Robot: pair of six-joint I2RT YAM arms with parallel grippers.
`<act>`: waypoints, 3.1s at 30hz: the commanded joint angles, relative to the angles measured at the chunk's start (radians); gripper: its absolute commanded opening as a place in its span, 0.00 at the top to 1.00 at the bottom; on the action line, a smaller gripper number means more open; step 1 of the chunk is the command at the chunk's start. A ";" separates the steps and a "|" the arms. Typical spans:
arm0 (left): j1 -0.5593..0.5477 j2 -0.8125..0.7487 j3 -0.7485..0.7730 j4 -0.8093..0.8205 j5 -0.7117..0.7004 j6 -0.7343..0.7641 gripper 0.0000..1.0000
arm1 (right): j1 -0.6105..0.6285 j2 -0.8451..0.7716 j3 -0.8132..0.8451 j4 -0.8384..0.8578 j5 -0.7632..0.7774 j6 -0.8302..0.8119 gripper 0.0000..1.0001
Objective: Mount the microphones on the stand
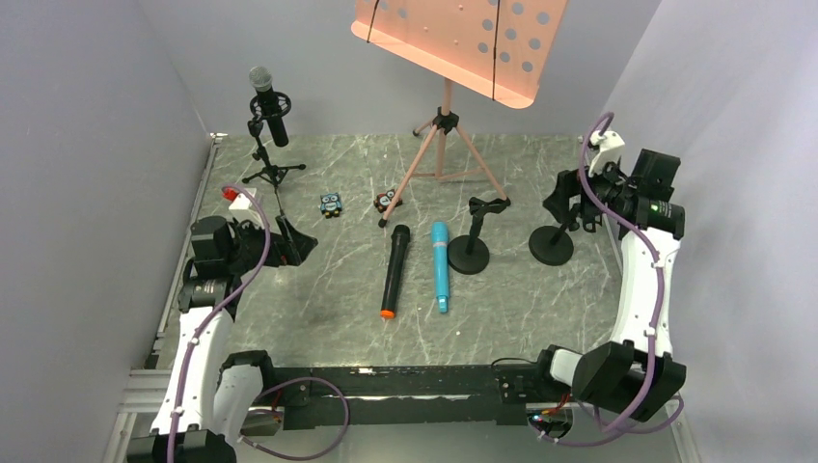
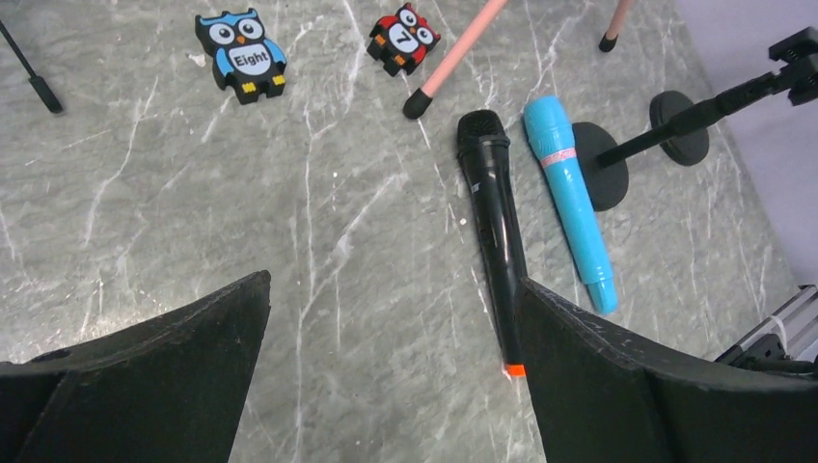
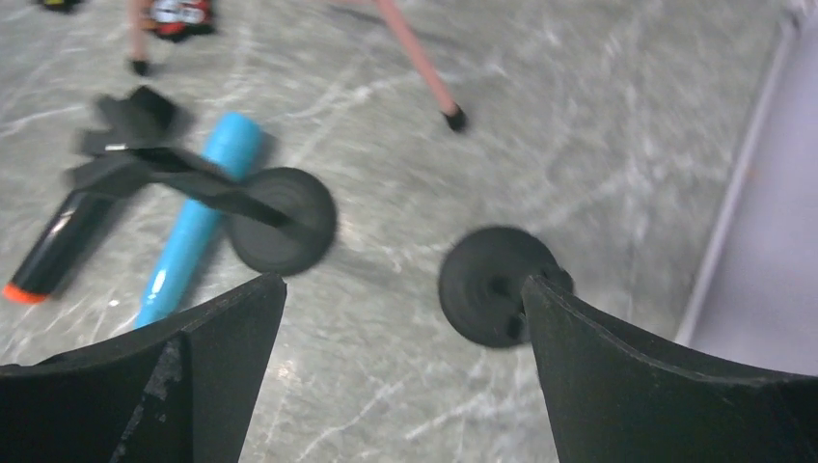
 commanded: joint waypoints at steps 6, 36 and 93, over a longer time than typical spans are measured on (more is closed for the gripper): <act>-0.010 -0.064 0.028 -0.035 -0.017 0.045 0.01 | -0.063 0.154 0.106 -0.055 0.348 -0.070 0.00; -0.019 -0.074 0.020 -0.032 -0.019 0.042 0.01 | -0.017 0.478 0.327 -0.357 0.301 -0.374 0.64; -0.019 -0.082 -0.013 0.048 0.001 0.058 0.01 | 1.026 0.063 0.183 -0.467 0.124 -0.312 1.00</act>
